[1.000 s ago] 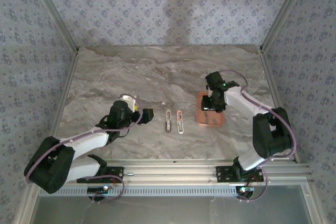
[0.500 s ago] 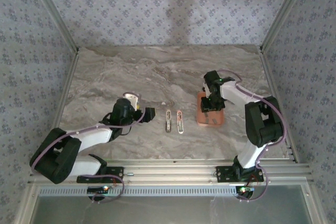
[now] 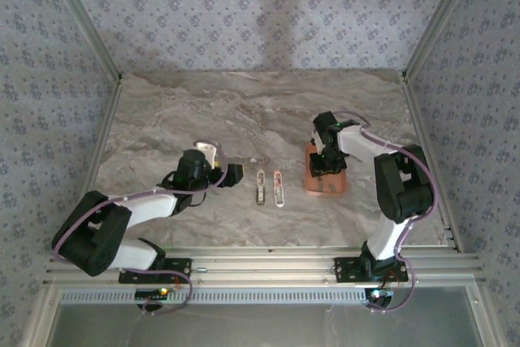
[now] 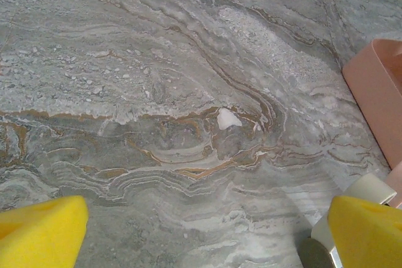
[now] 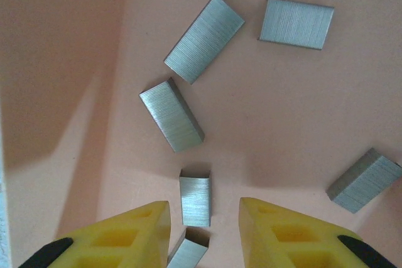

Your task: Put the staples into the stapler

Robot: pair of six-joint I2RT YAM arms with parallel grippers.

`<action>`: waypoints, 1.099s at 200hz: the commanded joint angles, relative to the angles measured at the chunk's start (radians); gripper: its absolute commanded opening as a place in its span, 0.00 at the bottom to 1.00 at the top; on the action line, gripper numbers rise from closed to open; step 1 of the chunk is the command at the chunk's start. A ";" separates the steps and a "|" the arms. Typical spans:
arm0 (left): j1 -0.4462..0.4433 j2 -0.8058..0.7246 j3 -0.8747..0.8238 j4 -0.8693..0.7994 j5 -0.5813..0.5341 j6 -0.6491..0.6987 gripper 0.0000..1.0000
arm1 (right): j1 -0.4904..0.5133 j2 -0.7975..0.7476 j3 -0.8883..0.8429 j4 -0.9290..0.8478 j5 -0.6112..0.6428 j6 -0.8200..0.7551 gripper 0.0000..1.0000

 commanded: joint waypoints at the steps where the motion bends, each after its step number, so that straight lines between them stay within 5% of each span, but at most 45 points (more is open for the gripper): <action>1: -0.005 0.011 0.023 0.040 0.015 -0.007 0.98 | 0.008 0.023 0.016 -0.009 -0.021 -0.019 0.34; 143: -0.007 0.014 0.025 0.050 0.023 -0.004 0.98 | 0.022 0.070 -0.029 0.073 0.061 0.044 0.23; 220: -0.007 -0.019 0.015 0.041 0.029 -0.003 0.98 | 0.032 -0.149 -0.128 0.192 0.126 0.124 0.18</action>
